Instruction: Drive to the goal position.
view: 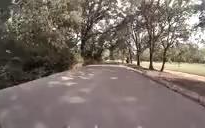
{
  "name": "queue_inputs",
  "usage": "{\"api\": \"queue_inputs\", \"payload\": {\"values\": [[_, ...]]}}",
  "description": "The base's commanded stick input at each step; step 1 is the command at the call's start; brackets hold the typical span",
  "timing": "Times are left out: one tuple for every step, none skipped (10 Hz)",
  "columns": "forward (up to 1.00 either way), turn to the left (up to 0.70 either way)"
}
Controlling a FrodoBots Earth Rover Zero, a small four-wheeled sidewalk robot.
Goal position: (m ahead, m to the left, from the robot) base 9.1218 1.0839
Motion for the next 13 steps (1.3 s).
{"api": "queue_inputs", "payload": {"values": [[0.70, 0.00], [0.70, 0.00], [0.70, 0.00], [0.70, 0.00], [0.70, 0.00], [0.70, 0.00], [0.70, 0.00], [0.70, 0.00], [0.70, -0.35], [0.70, -0.29], [0.70, 0.00], [0.70, 0.00], [0.70, 0.00]]}}
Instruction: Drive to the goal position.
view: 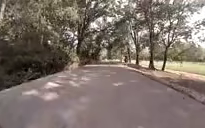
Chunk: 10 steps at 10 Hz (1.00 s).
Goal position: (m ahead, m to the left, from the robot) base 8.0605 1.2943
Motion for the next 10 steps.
{"api": "queue_inputs", "payload": {"values": [[0.70, 0.00], [0.70, 0.00], [0.70, 0.00], [0.70, 0.00], [0.70, 0.00], [0.70, 0.00], [0.70, 0.00], [0.70, 0.00], [0.70, -0.14], [0.70, -0.26]]}}
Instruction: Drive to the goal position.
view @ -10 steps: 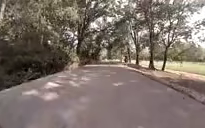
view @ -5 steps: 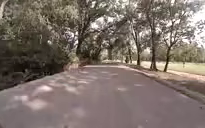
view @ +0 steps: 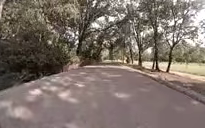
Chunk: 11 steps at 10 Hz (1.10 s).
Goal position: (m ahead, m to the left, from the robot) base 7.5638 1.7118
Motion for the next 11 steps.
{"api": "queue_inputs", "payload": {"values": [[0.70, -0.35], [0.70, -0.27], [0.70, 0.00], [0.70, 0.00], [0.70, 0.00], [0.70, 0.00], [0.70, 0.00], [0.70, 0.00], [0.70, 0.00], [0.70, 0.00], [0.70, 0.00]]}}
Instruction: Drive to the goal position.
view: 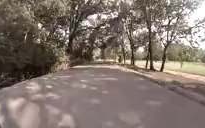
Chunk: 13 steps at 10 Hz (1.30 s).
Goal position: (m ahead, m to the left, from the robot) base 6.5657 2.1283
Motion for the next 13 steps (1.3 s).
{"api": "queue_inputs", "payload": {"values": [[0.70, 0.00], [0.70, 0.00], [0.70, 0.00], [0.70, 0.00], [0.70, 0.00], [0.70, 0.00], [0.70, 0.00], [0.70, 0.00], [0.70, 0.00], [0.70, 0.00], [0.70, 0.00], [0.70, 0.00], [0.70, 0.00]]}}
